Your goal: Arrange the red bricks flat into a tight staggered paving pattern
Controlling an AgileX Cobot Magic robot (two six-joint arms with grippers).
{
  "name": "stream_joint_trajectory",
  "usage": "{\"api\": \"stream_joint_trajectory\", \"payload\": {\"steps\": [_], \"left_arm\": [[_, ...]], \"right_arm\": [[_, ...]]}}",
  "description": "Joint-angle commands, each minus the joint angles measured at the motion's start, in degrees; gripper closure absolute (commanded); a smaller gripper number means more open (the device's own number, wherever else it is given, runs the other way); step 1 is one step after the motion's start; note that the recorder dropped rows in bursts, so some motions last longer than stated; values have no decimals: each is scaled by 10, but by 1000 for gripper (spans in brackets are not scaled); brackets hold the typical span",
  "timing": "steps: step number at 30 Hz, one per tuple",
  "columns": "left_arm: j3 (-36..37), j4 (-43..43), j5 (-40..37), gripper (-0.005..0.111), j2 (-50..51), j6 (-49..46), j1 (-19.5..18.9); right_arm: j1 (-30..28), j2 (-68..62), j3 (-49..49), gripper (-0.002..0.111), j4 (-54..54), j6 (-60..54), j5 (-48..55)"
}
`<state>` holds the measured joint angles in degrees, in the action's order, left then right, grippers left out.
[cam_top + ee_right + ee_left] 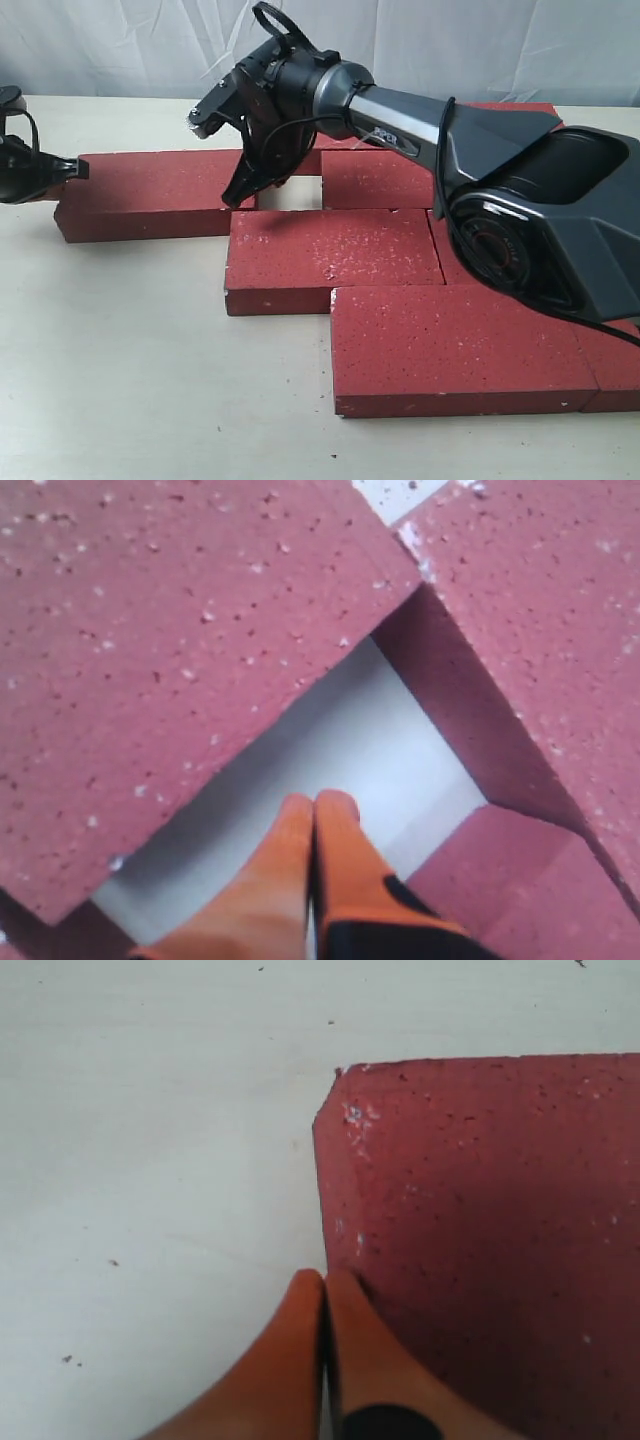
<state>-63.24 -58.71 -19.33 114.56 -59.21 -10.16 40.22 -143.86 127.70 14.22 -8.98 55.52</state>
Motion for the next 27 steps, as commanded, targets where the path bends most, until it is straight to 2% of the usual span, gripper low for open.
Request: {"api": "stream_joint_trajectory", "payload": {"steps": [1, 8, 13, 15, 16, 21, 24, 27], "left_arm": [[-2, -21, -2, 107, 1, -13, 0], [-2, -28, -6, 107, 1, -14, 1], [-2, -28, -5, 107, 1, -17, 18], [-2, -36, 0, 107, 1, -49, 37], [-2, -51, 1, 107, 1, -53, 47], [-2, -75, 15, 107, 1, -74, 68], [-2, -77, 15, 107, 1, -74, 79], [-2, -77, 18, 107, 1, -74, 88]], "right_arm": [[-2, 36, 0, 109, 33, 31, 30], [-2, 83, -18, 109, 15, 32, 89], [-2, 137, -102, 109, 17, 31, 91], [-2, 191, -187, 109, 21, 31, 38], [-2, 232, -250, 109, 22, 33, -22], [-2, 372, -471, 109, 32, 37, -165], [-2, 432, -577, 109, 55, 37, -233], [-2, 476, -641, 109, 113, 51, -319]]}}
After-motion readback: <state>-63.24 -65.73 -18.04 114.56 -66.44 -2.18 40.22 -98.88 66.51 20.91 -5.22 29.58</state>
